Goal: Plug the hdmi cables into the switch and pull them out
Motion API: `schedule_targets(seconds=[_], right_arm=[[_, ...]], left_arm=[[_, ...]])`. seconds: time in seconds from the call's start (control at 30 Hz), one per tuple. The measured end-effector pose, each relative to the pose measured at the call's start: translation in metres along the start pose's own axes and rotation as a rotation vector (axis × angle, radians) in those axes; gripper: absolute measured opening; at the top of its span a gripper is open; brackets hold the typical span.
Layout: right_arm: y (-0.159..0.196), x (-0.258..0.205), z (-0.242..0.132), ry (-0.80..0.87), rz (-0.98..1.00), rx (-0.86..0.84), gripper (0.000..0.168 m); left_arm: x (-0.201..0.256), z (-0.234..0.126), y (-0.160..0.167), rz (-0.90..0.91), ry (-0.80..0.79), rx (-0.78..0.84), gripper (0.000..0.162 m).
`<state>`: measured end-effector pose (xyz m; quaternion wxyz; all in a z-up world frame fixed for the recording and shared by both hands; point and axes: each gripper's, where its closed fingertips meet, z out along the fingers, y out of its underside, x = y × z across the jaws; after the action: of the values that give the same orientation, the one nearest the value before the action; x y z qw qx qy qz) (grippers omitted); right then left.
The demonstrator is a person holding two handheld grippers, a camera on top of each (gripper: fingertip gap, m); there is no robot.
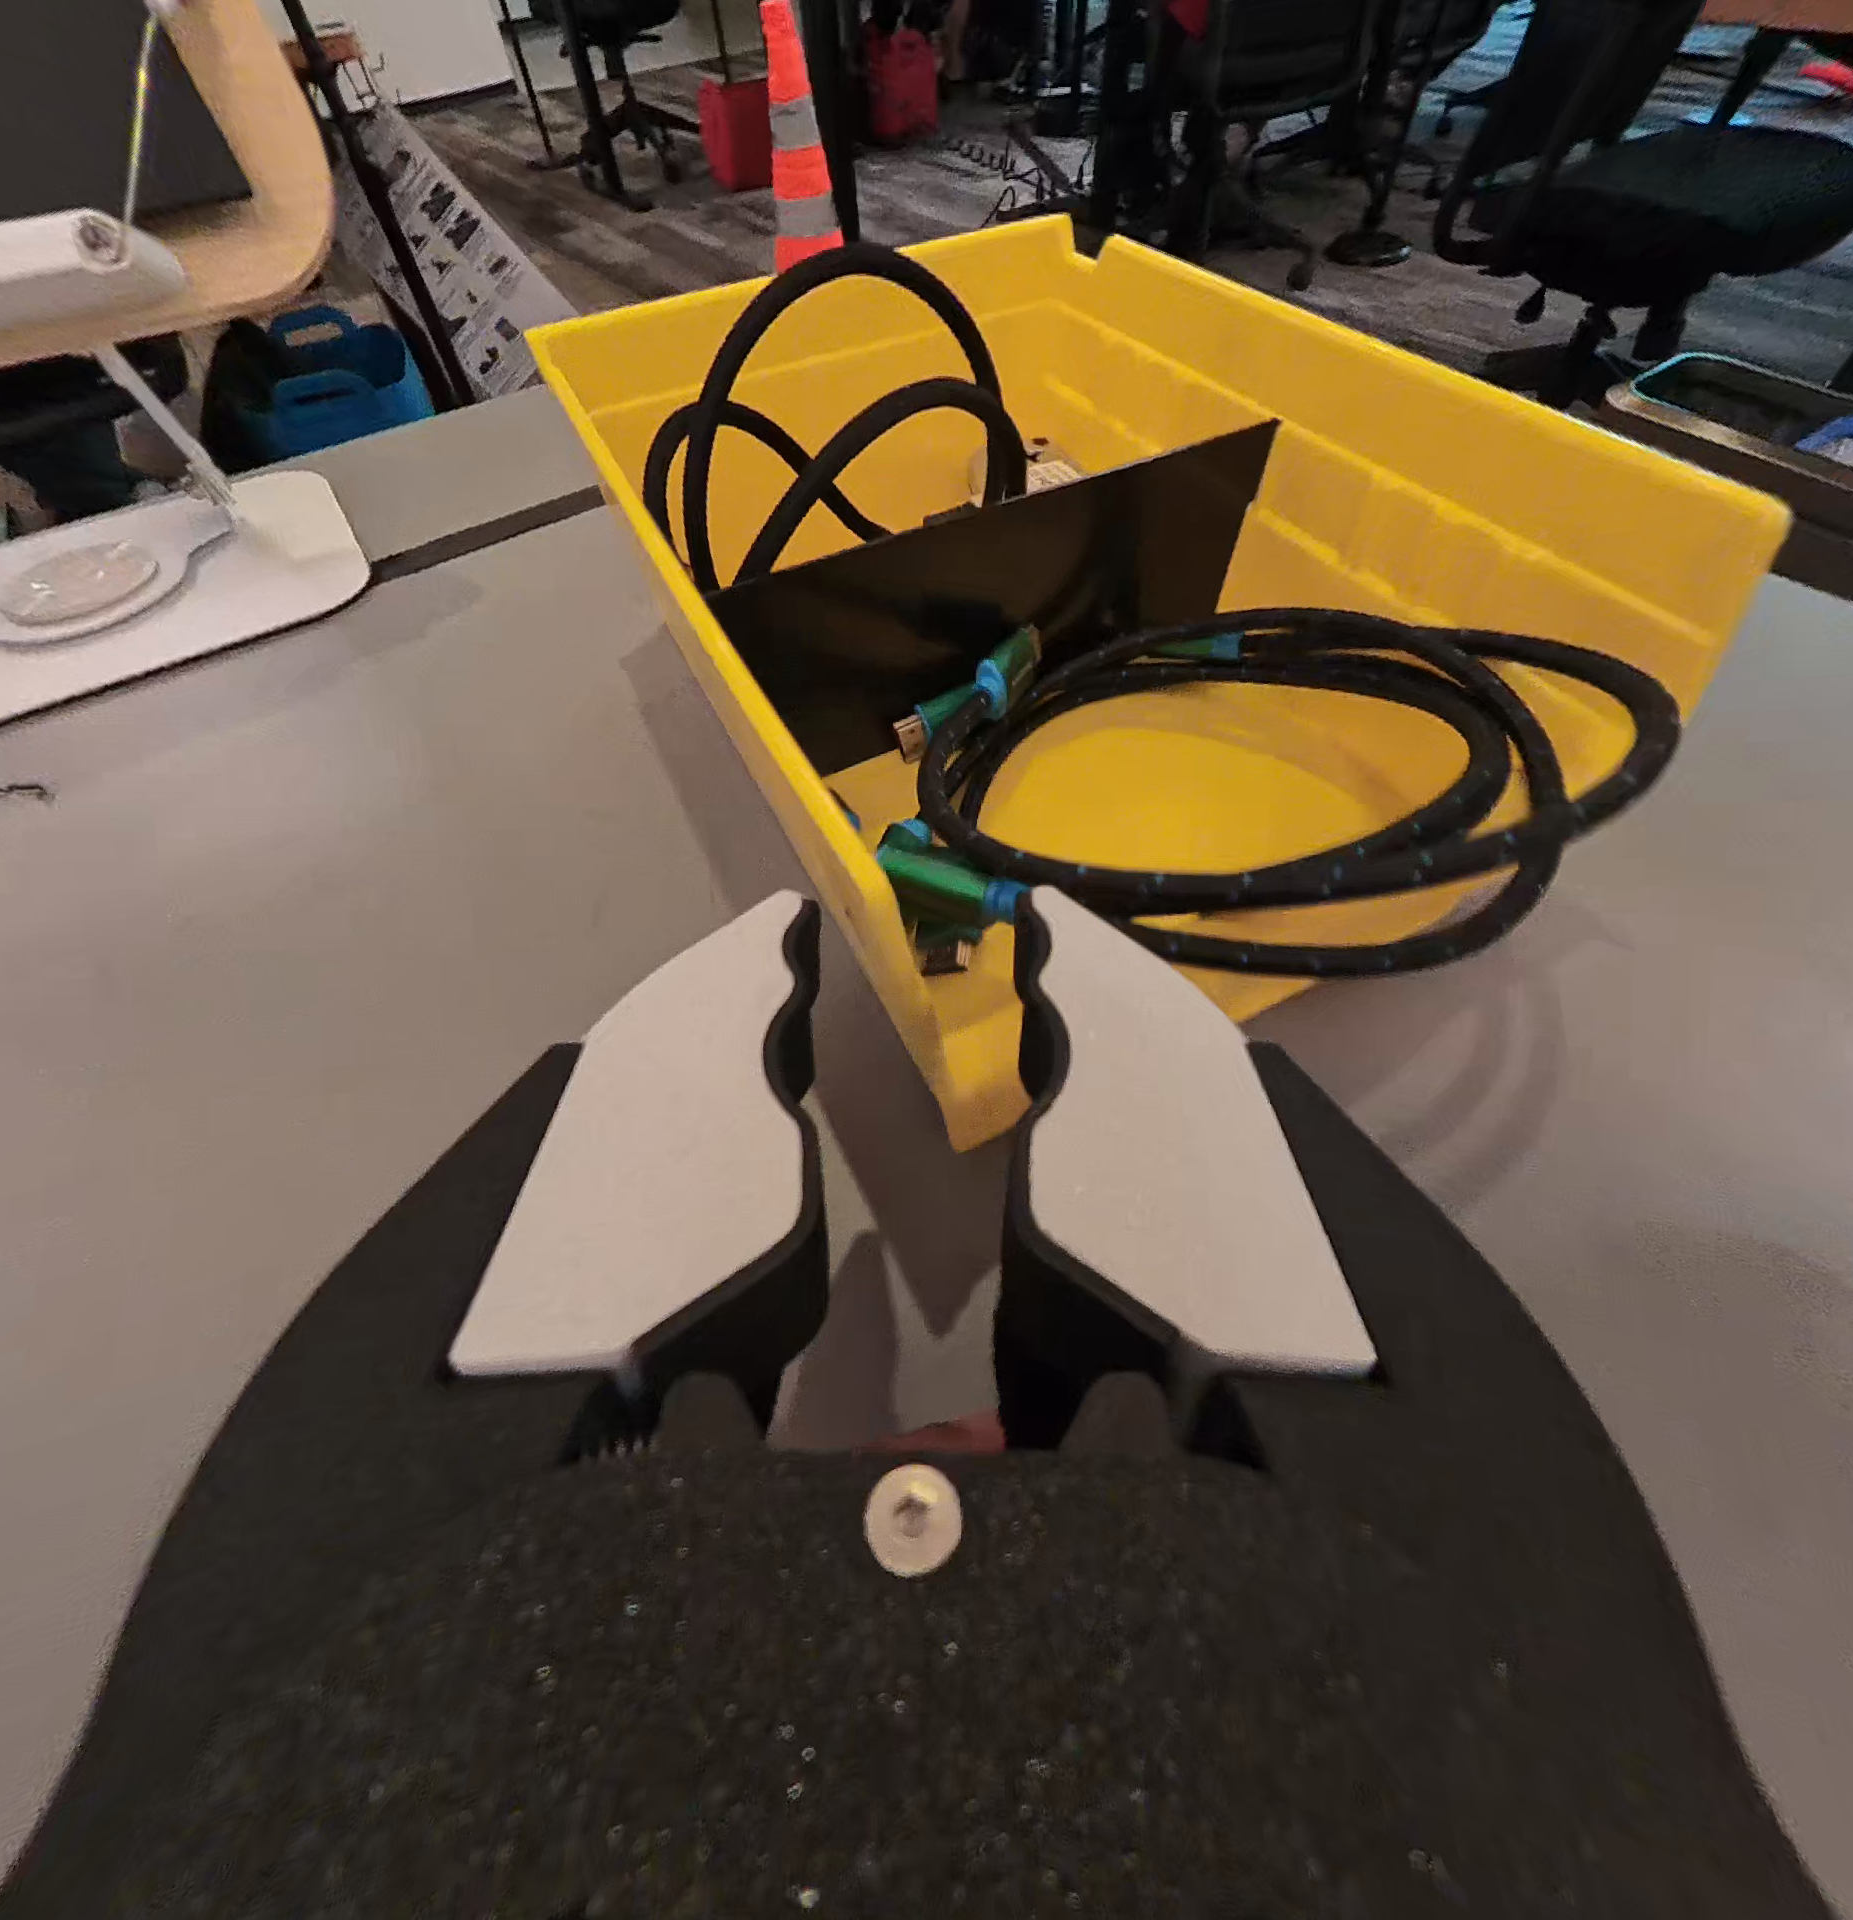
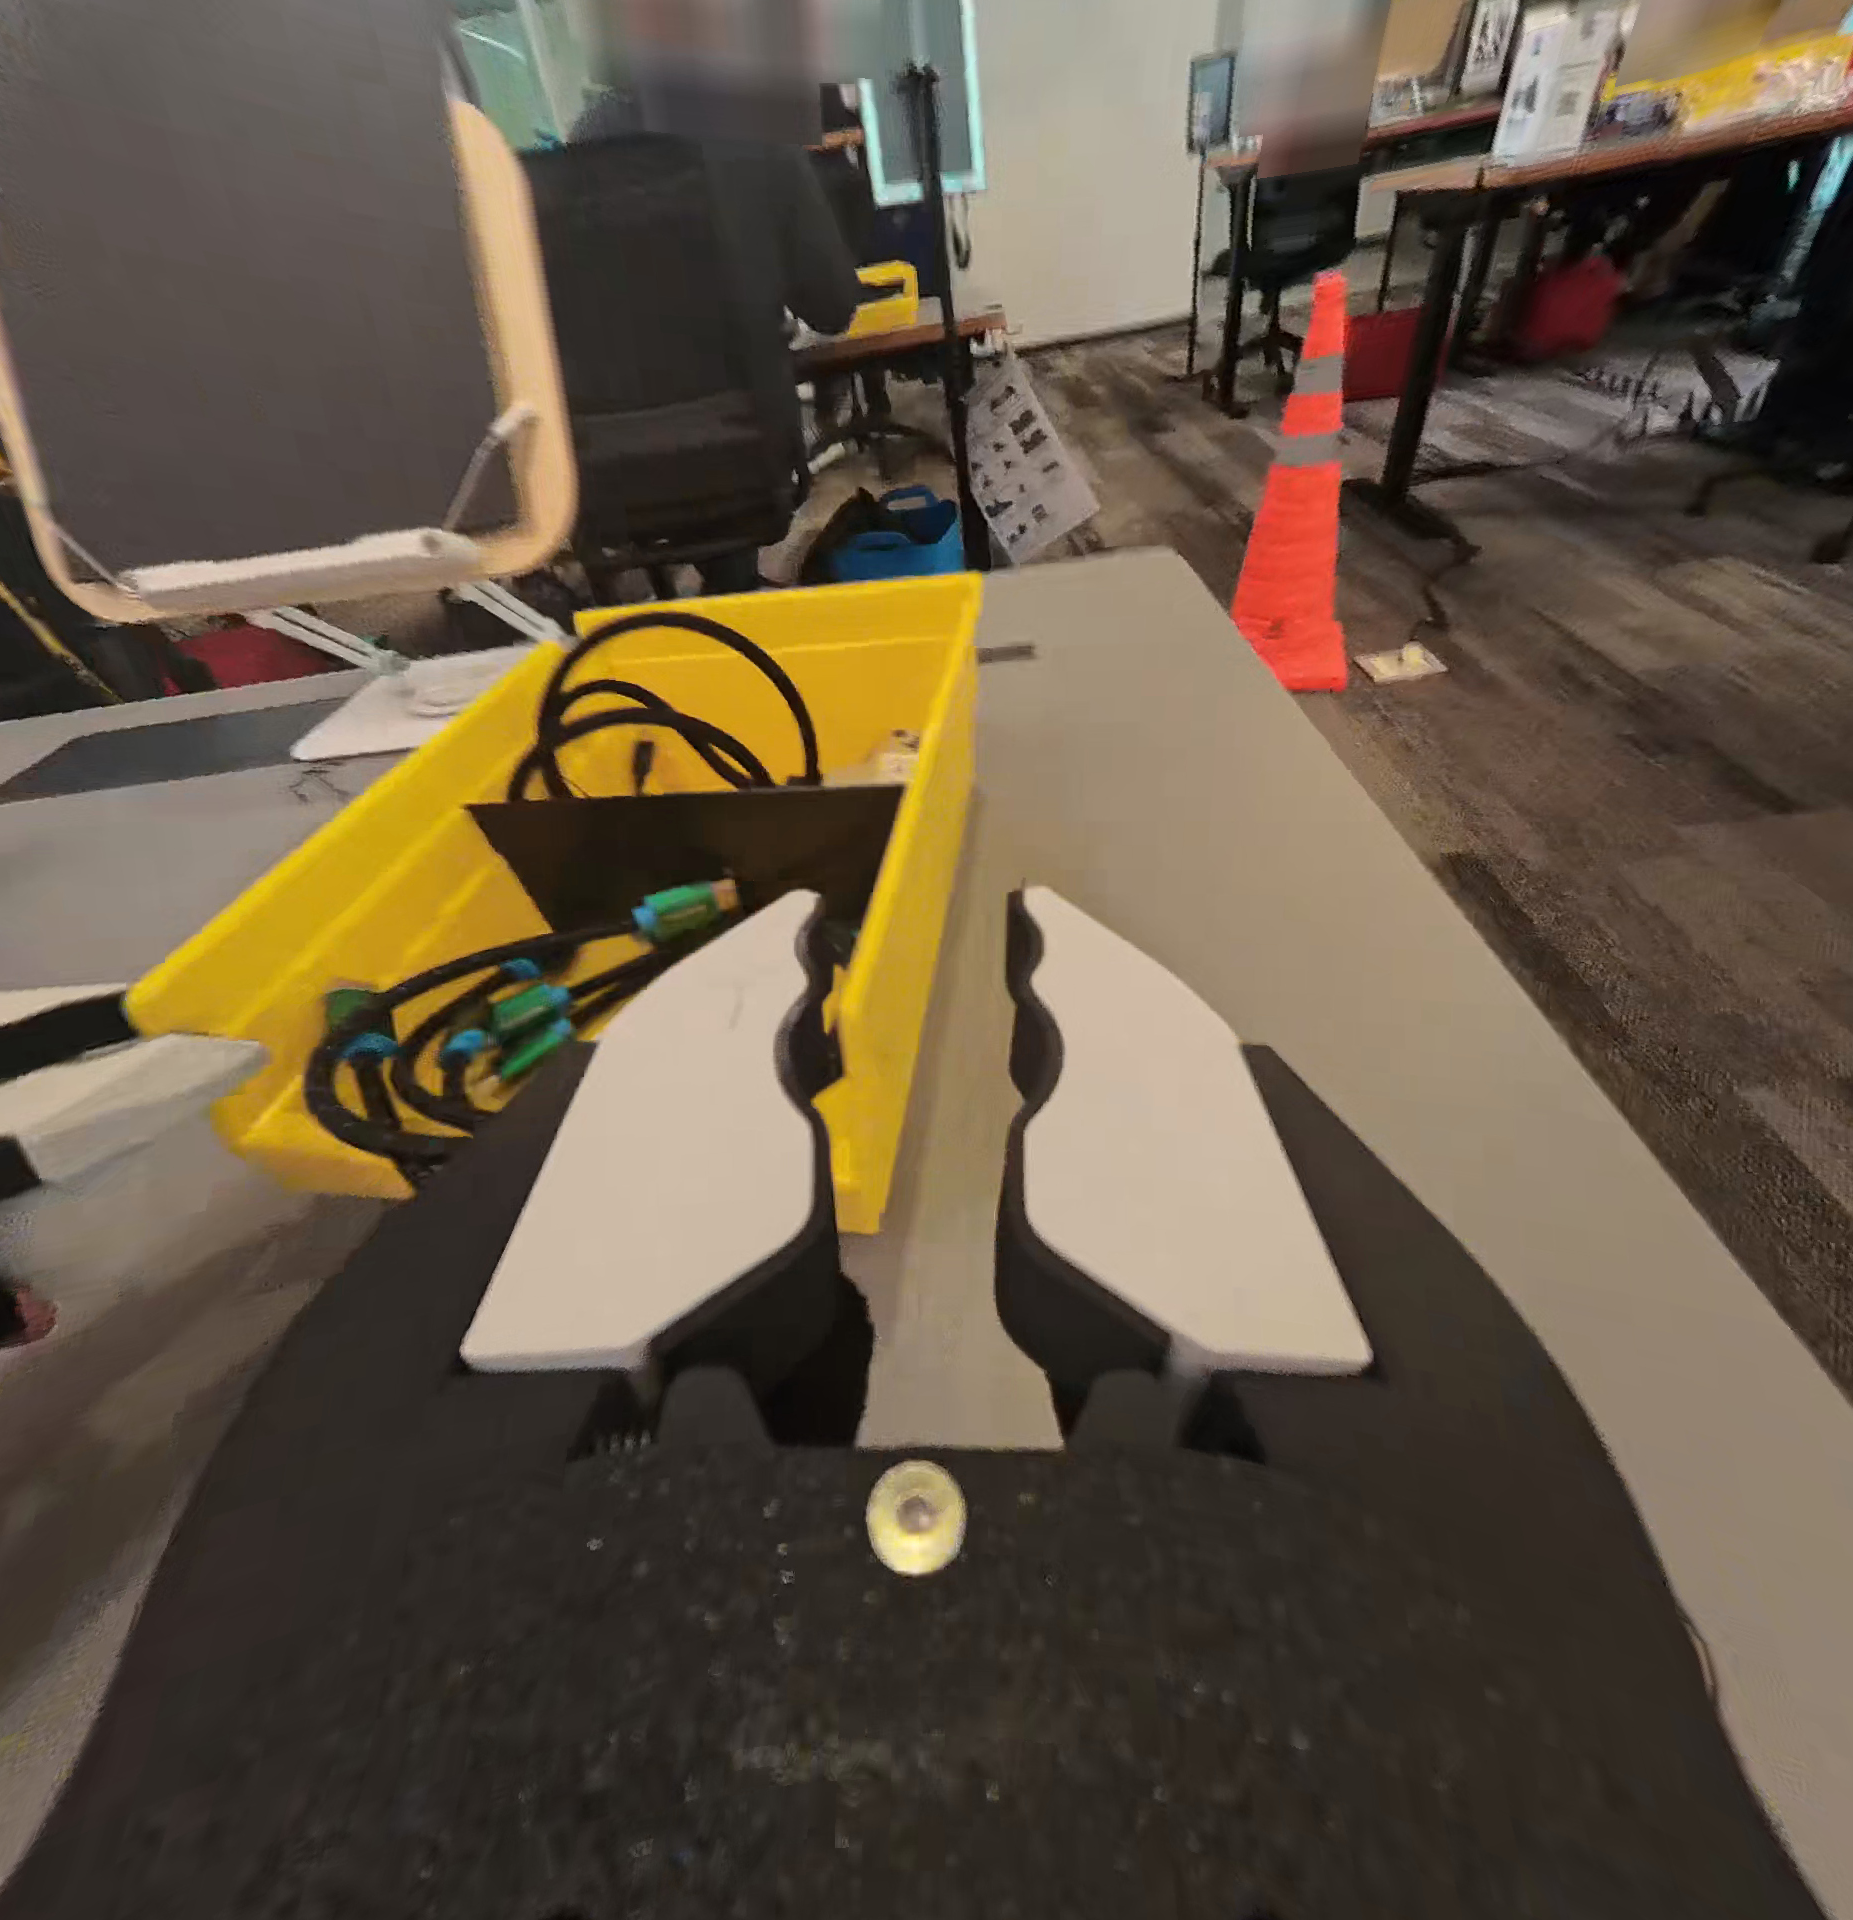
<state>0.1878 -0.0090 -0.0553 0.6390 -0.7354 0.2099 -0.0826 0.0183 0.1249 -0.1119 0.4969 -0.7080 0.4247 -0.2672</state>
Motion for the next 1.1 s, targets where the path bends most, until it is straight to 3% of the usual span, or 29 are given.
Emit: schedule_targets(seconds=[0.17,0.3,0.4,0.57,0.8,0.97,1.1], right_arm=[[0.033,-0.007,0.022,-0.03,0.043,-0.138,0.031],[0.065,-0.009,0.047,0.093,-0.067,-0.274,0.029],[0.07,-0.01,0.061,0.179,-0.051,-0.283,0.004],[0.066,-0.033,0.063,0.205,0.016,-0.252,0.003],[0.059,-0.107,0.067,0.151,-0.023,-0.276,0.003],[0.038,-0.192,0.075,0.054,-0.081,-0.181,0.003],[0.046,-0.263,0.085,-0.03,-0.067,-0.189,0.003]], left_arm=[[-0.009,0.022,-0.005,-0.003,-0.033,-0.031,0.031],[-0.013,0.033,-0.001,-0.021,-0.036,-0.084,0.025],[-0.021,0.035,-0.001,-0.032,-0.071,-0.115,0.015],[-0.047,0.028,0.001,-0.079,-0.15,-0.113,0.006],[-0.112,-0.024,-0.001,-0.134,-0.247,-0.056,0.003],[-0.18,-0.086,-0.001,-0.14,-0.371,0.005,0.004],[-0.233,-0.133,0.015,-0.143,-0.465,-0.013,0.004]])
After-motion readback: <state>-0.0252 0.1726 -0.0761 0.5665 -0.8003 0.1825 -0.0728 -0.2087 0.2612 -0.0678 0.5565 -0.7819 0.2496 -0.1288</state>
